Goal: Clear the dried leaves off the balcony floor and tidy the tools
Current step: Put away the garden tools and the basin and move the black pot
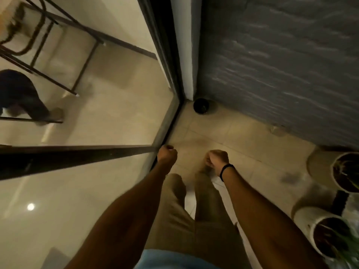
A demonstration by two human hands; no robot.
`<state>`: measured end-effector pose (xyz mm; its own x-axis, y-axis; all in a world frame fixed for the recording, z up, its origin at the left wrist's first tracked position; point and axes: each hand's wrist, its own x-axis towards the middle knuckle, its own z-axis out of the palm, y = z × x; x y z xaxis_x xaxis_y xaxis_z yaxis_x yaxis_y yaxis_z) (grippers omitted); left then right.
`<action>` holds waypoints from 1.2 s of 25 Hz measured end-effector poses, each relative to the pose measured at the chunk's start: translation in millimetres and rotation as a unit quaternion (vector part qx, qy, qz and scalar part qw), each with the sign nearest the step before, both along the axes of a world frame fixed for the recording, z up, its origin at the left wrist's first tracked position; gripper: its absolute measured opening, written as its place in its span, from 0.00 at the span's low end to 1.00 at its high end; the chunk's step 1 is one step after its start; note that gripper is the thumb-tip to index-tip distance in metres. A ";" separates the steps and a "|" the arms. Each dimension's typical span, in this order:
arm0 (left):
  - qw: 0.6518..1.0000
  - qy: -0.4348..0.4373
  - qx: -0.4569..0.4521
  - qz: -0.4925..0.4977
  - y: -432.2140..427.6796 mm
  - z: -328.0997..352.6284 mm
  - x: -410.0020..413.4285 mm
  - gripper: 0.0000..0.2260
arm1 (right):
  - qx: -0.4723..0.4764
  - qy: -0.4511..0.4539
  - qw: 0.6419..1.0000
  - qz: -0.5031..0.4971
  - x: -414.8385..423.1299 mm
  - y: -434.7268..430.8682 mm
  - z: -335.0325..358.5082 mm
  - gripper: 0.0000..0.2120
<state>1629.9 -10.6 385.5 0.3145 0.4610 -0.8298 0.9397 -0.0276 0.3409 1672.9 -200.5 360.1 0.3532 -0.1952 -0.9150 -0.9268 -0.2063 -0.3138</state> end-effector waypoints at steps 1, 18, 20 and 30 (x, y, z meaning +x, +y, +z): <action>1.000 0.002 -0.006 0.005 0.2 -24.0 16.7 0.10 | -0.006 0.002 1.000 0.016 21.1 0.1 -19.2 0.10; 0.920 0.071 0.182 -0.339 -31.6 -590.4 42.4 0.28 | 0.062 -0.066 0.993 -0.082 258.1 53.5 -494.1 0.27; 0.916 0.044 0.186 -0.352 -14.9 -585.9 14.3 0.28 | 0.022 -0.069 0.994 -0.085 244.4 54.0 -501.0 0.21; 0.958 -0.107 0.081 -0.254 -57.0 -213.2 156.5 0.12 | -0.036 -0.045 0.993 -0.107 84.0 10.5 -198.3 0.20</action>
